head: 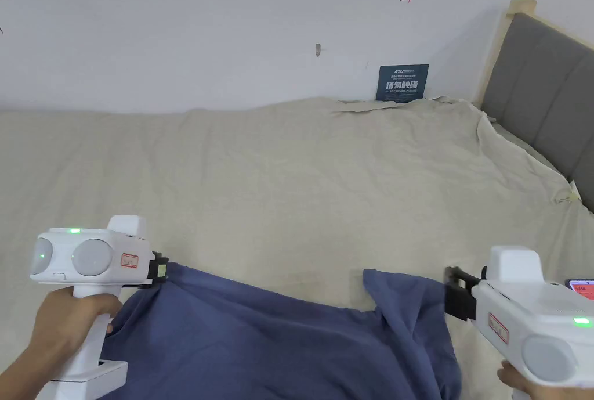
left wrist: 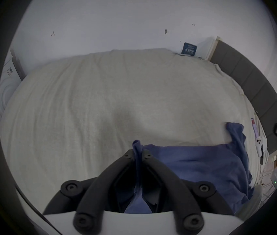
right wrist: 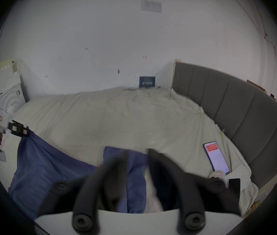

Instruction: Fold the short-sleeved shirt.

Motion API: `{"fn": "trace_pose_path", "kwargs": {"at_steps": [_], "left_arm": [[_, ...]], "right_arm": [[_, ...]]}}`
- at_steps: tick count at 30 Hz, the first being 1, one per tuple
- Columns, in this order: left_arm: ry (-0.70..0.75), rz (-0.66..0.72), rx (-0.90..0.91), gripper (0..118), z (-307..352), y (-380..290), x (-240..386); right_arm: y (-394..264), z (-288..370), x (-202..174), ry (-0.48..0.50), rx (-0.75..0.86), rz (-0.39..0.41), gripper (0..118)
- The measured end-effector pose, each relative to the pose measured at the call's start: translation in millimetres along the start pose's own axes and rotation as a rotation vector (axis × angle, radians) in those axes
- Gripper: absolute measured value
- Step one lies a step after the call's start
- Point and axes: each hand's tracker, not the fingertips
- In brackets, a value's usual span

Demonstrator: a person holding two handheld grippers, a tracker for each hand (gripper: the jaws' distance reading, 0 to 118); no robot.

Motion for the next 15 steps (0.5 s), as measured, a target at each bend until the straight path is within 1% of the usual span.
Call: {"fn": "trace_pose_path", "kwargs": {"at_steps": [1,2,3,6,9,11,12,15], "left_arm": [[-0.001,-0.006,0.012,3,5.5,-2.1,0.5],[-0.002,-0.011,0.021,3,12.8,-4.4,5.5],[-0.001,-0.013,0.019,3,16.9,-6.4,6.6],[-0.011,-0.010,0.027,3,23.1,-10.1,7.7],[-0.012,-0.005,0.028,3,26.0,-13.2,8.2],[-0.008,-0.010,0.030,3,19.3,-8.8,4.4],[-0.007,-0.008,0.029,3,19.2,-9.2,4.1],[-0.008,-0.003,0.029,3,17.1,-9.6,1.8]], "right_arm": [[-0.9,-11.3,1.9,0.014,-0.034,-0.016,75],[-1.8,-21.5,3.6,0.022,-0.069,-0.019,91],[-4.4,-32.1,6.6,0.028,-0.101,-0.056,94],[-13.6,-61.6,8.8,0.028,-0.188,-0.124,94],[-26.0,-80.2,1.2,-0.019,-0.279,-0.072,93],[-35.7,-92.7,0.6,-0.043,-0.326,-0.062,93],[-37.8,-91.9,-7.0,-0.053,-0.358,-0.043,93],[-47.0,-98.9,-15.4,-0.069,-0.383,-0.014,92]]}}
